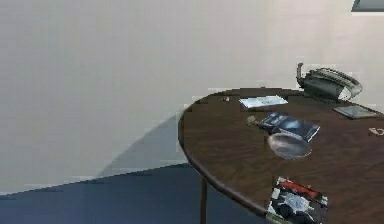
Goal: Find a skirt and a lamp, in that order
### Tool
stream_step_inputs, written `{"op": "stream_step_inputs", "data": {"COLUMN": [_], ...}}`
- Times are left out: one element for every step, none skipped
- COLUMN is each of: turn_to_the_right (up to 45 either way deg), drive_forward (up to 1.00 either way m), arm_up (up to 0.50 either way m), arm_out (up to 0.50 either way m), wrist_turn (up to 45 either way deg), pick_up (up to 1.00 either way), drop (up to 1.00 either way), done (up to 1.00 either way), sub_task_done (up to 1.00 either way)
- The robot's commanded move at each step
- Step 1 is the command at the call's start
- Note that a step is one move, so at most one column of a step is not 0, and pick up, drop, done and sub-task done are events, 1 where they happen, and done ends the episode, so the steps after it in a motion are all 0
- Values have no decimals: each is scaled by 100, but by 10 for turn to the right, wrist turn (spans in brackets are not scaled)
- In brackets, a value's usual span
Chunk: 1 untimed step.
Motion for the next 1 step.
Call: {"op": "stream_step_inputs", "data": {"turn_to_the_right": [0], "drive_forward": [5], "arm_up": [0], "arm_out": [0], "wrist_turn": [0], "pick_up": [0], "drop": [0], "done": [0], "sub_task_done": [0]}}
